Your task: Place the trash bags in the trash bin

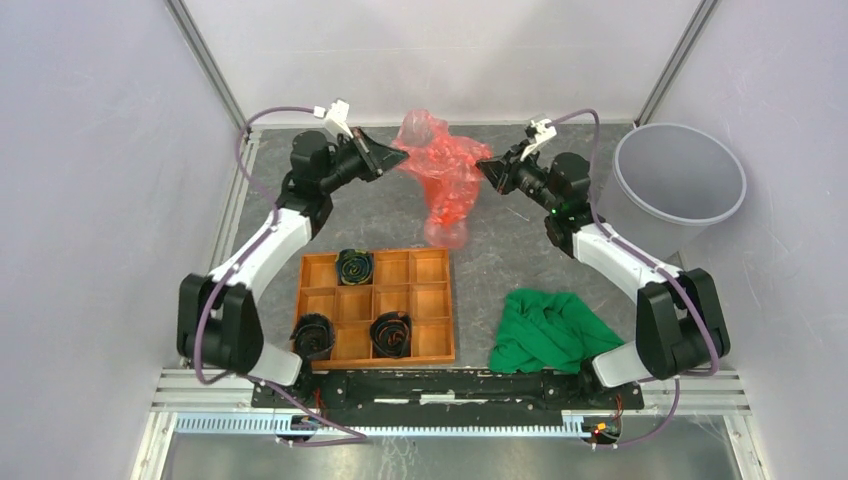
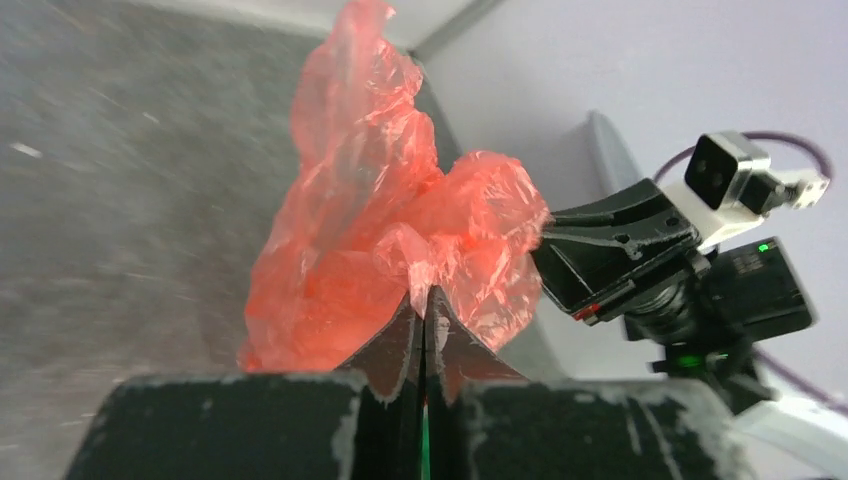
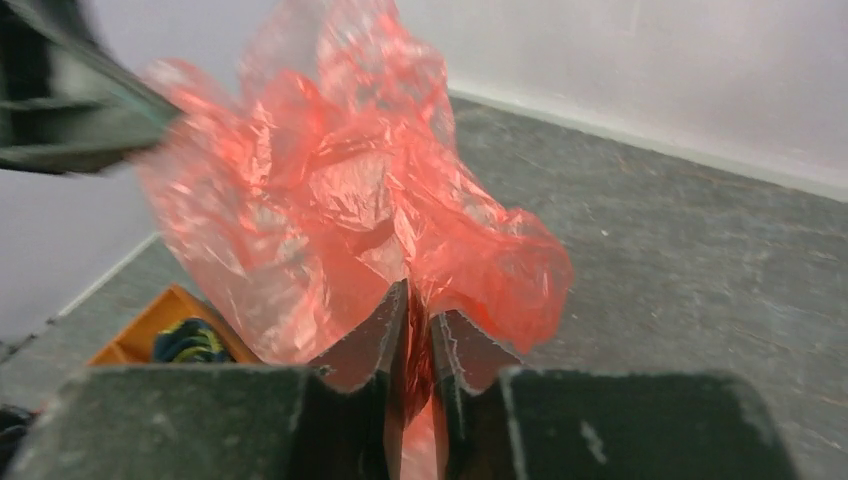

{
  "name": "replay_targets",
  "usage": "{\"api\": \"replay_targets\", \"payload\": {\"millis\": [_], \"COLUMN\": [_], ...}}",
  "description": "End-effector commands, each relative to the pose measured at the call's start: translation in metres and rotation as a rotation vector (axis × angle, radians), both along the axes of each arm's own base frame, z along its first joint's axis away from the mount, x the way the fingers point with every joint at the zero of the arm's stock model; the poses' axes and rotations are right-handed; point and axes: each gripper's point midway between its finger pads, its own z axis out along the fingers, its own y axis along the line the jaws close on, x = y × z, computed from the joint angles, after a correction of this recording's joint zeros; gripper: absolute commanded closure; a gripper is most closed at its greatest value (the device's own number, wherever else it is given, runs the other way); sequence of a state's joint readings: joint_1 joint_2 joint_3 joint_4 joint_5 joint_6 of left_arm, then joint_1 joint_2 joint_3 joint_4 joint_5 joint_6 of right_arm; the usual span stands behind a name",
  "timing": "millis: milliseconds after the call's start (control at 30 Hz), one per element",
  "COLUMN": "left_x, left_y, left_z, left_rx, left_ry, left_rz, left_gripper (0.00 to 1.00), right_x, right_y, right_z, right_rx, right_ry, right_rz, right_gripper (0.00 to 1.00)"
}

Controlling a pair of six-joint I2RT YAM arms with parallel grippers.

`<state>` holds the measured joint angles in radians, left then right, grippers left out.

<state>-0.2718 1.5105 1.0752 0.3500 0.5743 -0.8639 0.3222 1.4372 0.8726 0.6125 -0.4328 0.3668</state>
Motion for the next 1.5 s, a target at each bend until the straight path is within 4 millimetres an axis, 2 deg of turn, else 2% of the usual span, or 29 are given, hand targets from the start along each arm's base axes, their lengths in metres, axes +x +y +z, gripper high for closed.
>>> {"api": "replay_targets", "payload": {"millis": [0, 100, 133, 300, 400, 467, 533, 633, 700, 833, 967, 1033, 1100, 1233, 1300, 1367, 1467], "left_x": [0.005, 0.002, 0.002, 0.003, 0.002, -0.002, -0.007, -0.015, -0.019, -0.029, -0.047, -0.061, -0.073, -0.086, -0.087, -0.09, -0.092], "left_y": [0.05, 0.062, 0.065, 0.063, 0.057, 0.049, 0.039, 0.024, 0.016, 0.0, -0.024, -0.036, -0.047, -0.058, -0.059, -0.059, -0.06], "left_z": [0.014, 0.031, 0.034, 0.037, 0.037, 0.038, 0.037, 0.037, 0.035, 0.03, 0.024, 0.015, 0.004, -0.016, -0.015, -0.017, -0.017], "left_rx": [0.335, 0.387, 0.393, 0.352, 0.33, 0.316, 0.293, 0.257, 0.246, 0.263, 0.321, 0.384, 0.488, 0.63, 0.633, 0.633, 0.645], "left_ry": [-0.192, -0.275, -0.289, -0.287, -0.289, -0.301, -0.309, -0.308, -0.307, -0.324, -0.362, -0.383, -0.432, -0.465, -0.471, -0.475, -0.492], "left_rz": [0.202, 0.245, 0.248, 0.187, 0.133, 0.08, 0.009, -0.112, -0.166, -0.218, -0.319, -0.388, -0.428, -0.451, -0.459, -0.474, -0.482], "left_gripper": [0.98, 0.98, 0.98, 0.98, 0.98, 0.98, 0.98, 0.98, 0.98, 0.98, 0.98, 0.98, 0.98, 0.98, 0.98, 0.98, 0.98], "right_x": [0.025, 0.027, 0.026, 0.025, 0.029, 0.034, 0.041, 0.042, 0.039, 0.053, 0.059, 0.049, 0.036, 0.01, -0.005, -0.018, -0.029], "right_y": [0.003, 0.016, 0.02, 0.021, 0.017, 0.008, -0.005, -0.004, 0.002, 0.001, 0.028, 0.041, 0.042, 0.026, 0.021, 0.014, 0.004], "right_z": [-0.026, -0.026, -0.023, -0.003, -0.002, -0.009, -0.017, -0.016, -0.008, 0.018, 0.045, 0.044, 0.038, 0.04, 0.039, 0.029, 0.018], "right_rx": [-0.179, -0.188, -0.181, -0.135, -0.16, -0.214, -0.262, -0.293, -0.334, -0.417, -0.416, -0.427, -0.448, -0.509, -0.551, -0.594, -0.628], "right_ry": [0.055, 0.068, 0.062, 0.04, 0.049, 0.055, 0.07, 0.031, -0.047, -0.176, -0.254, -0.286, -0.328, -0.419, -0.473, -0.505, -0.539], "right_rz": [-0.063, -0.025, -0.018, -0.033, -0.058, -0.092, -0.133, -0.084, -0.022, 0.0, 0.134, 0.21, 0.234, 0.23, 0.261, 0.279, 0.285], "right_gripper": [0.76, 0.59, 0.5, 0.2, 0.11, 0.08, 0.06, 0.05, 0.05, 0.02, 0.02, 0.02, 0.02, 0.02, 0.02, 0.02, 0.02]}}
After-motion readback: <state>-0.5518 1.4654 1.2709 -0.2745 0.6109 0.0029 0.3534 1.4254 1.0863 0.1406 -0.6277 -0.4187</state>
